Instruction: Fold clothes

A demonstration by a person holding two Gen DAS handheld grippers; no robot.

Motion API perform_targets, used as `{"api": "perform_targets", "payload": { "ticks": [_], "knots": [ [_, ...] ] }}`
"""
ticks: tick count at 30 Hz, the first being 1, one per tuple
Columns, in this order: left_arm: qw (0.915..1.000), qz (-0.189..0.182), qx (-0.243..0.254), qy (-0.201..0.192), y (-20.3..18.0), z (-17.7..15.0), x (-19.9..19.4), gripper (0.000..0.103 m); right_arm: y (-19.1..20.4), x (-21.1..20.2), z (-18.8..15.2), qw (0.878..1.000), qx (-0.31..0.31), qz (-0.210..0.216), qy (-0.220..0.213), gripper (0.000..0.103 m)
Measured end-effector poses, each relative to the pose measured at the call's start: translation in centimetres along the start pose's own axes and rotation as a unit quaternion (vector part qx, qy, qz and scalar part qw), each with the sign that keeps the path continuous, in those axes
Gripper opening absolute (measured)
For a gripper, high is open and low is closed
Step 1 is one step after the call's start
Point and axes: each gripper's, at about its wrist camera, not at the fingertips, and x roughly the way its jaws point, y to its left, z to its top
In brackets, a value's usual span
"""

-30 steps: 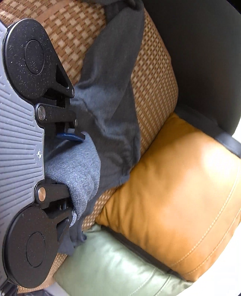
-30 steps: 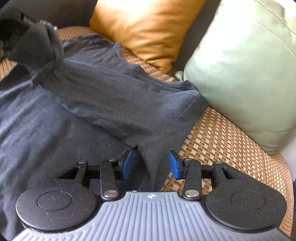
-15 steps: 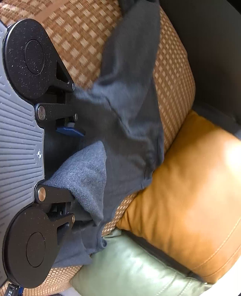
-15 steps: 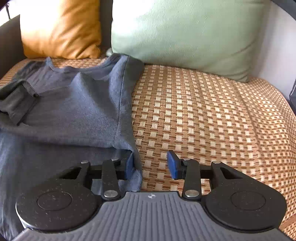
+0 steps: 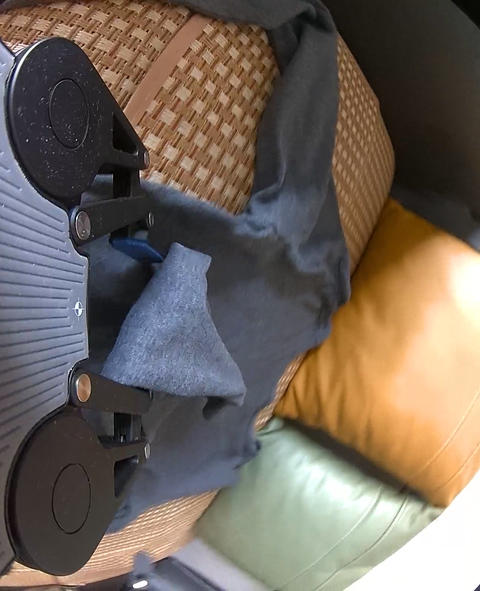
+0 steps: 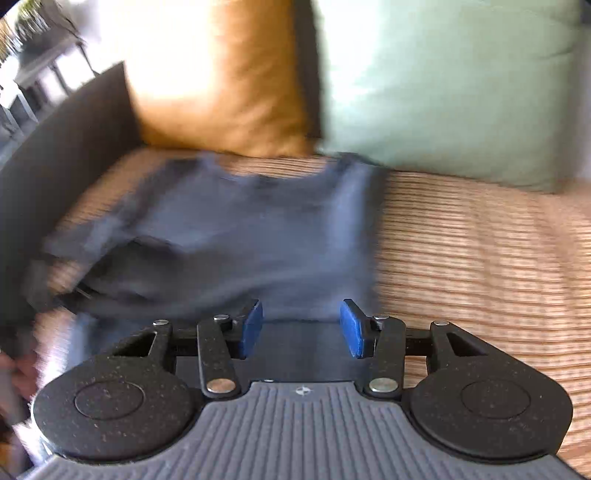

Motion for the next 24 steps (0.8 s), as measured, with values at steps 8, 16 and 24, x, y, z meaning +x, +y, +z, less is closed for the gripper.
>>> {"api": "perform_targets", "payload": {
  "ticks": [8, 16, 24],
  "knots": [
    [0.9991, 0.015, 0.037, -0.012, -0.2, -0.4, 0.8, 0.069, 8.5, 7.7, 2.3, 0.993, -0.005, 0.114, 0.032, 0.052],
    [0.997, 0.003, 0.074, -0.025, -0.4, -1.1, 0.9, 0.069, 10.9, 13.2, 3.3, 0.99, -0.079, 0.108, 0.048, 0.052],
    [0.9966, -0.023, 0.077, -0.018, -0.1, -1.0, 0.0, 0.079, 12.6, 10.9, 5.5, 0.986, -0.08, 0.141, 0.026, 0.007]
  ]
}}
